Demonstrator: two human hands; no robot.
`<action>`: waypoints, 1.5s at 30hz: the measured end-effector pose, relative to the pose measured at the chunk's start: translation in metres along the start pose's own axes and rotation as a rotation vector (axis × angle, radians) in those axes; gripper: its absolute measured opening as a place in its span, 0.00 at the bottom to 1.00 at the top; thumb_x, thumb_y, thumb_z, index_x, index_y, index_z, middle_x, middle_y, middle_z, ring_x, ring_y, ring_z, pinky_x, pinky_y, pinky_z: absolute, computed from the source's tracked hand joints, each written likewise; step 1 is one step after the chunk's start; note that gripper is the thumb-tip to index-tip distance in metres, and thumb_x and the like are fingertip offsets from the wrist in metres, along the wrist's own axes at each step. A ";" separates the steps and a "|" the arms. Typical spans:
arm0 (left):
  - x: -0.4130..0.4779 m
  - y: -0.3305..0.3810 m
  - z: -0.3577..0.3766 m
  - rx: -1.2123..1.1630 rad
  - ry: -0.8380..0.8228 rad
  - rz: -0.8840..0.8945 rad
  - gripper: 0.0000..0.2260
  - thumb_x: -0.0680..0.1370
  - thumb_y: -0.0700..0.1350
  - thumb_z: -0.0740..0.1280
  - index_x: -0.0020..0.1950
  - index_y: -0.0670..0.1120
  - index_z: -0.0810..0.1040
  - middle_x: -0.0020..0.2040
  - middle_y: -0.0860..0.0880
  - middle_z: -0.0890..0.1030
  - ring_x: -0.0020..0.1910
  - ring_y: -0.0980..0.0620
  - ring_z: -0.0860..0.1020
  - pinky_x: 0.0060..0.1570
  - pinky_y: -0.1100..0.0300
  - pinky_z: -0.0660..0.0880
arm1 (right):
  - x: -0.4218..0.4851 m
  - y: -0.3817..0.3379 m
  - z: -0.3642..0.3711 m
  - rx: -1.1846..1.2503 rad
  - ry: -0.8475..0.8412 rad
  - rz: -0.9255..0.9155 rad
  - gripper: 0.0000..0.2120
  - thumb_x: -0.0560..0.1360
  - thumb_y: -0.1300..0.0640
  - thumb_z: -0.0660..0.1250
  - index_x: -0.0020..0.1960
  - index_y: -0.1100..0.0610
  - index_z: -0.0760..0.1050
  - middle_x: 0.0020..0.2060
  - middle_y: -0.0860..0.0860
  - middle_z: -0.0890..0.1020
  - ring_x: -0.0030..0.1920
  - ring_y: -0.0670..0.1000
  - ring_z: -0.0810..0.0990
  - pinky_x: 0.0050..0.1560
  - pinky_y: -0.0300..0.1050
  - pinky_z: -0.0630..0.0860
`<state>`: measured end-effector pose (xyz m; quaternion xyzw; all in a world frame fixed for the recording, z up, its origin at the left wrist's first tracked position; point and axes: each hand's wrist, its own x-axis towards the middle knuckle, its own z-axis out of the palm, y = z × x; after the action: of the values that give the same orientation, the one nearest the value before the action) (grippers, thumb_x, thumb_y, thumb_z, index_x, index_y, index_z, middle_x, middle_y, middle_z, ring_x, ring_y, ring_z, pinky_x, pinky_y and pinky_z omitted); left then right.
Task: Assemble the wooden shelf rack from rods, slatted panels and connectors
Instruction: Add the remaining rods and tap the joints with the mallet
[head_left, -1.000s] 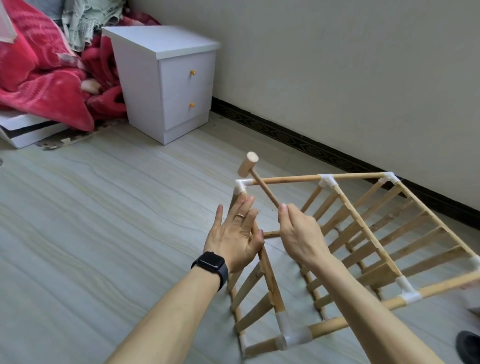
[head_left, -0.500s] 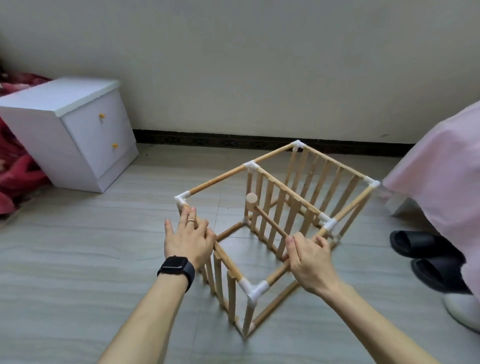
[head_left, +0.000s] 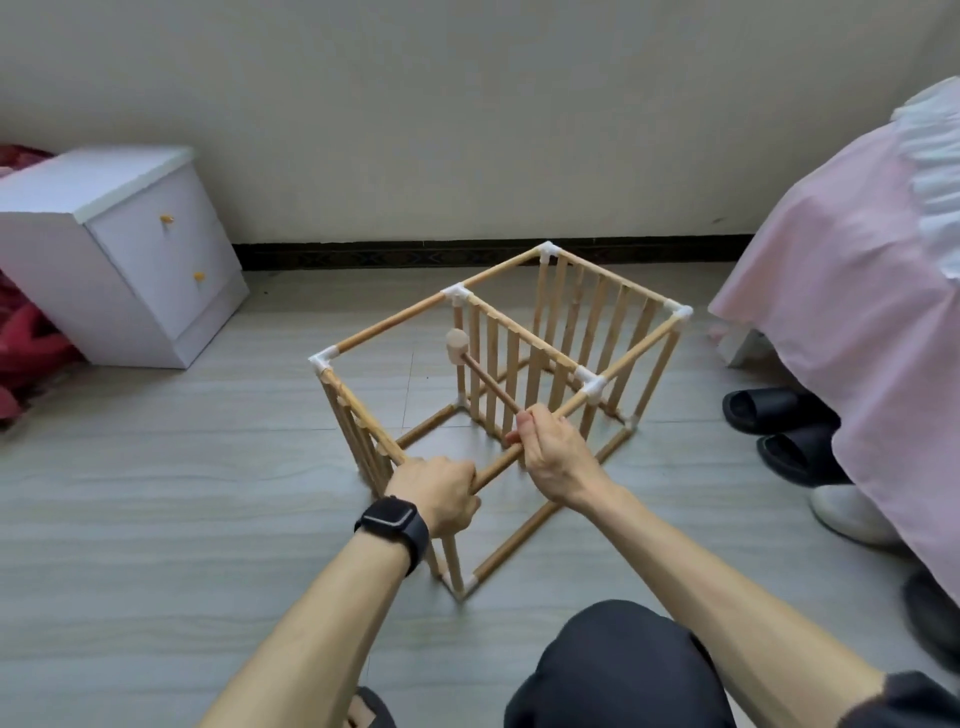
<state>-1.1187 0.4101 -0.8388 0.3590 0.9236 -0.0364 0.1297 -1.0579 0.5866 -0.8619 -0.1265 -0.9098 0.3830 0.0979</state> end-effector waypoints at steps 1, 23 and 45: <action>-0.001 -0.007 -0.003 0.011 -0.046 -0.034 0.06 0.80 0.52 0.62 0.47 0.52 0.71 0.44 0.49 0.77 0.43 0.46 0.76 0.42 0.54 0.73 | -0.002 -0.001 -0.003 0.070 0.005 0.008 0.17 0.86 0.44 0.49 0.46 0.49 0.71 0.39 0.44 0.81 0.44 0.47 0.81 0.50 0.52 0.78; -0.026 -0.077 -0.016 0.195 0.372 -0.051 0.12 0.86 0.54 0.50 0.56 0.50 0.69 0.41 0.55 0.68 0.36 0.54 0.70 0.30 0.60 0.66 | 0.044 0.007 -0.030 -0.454 0.354 -0.253 0.17 0.83 0.46 0.44 0.44 0.53 0.64 0.34 0.51 0.71 0.33 0.54 0.67 0.42 0.50 0.62; 0.107 -0.142 -0.045 0.083 0.334 -0.217 0.13 0.87 0.52 0.47 0.57 0.50 0.69 0.52 0.48 0.74 0.44 0.49 0.65 0.52 0.50 0.67 | 0.166 0.007 -0.017 -0.420 0.173 0.021 0.17 0.87 0.48 0.45 0.52 0.57 0.67 0.41 0.56 0.79 0.42 0.60 0.74 0.51 0.55 0.66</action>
<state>-1.2998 0.3826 -0.8272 0.2636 0.9632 -0.0283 -0.0447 -1.2095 0.6539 -0.8421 -0.1860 -0.9564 0.1740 0.1431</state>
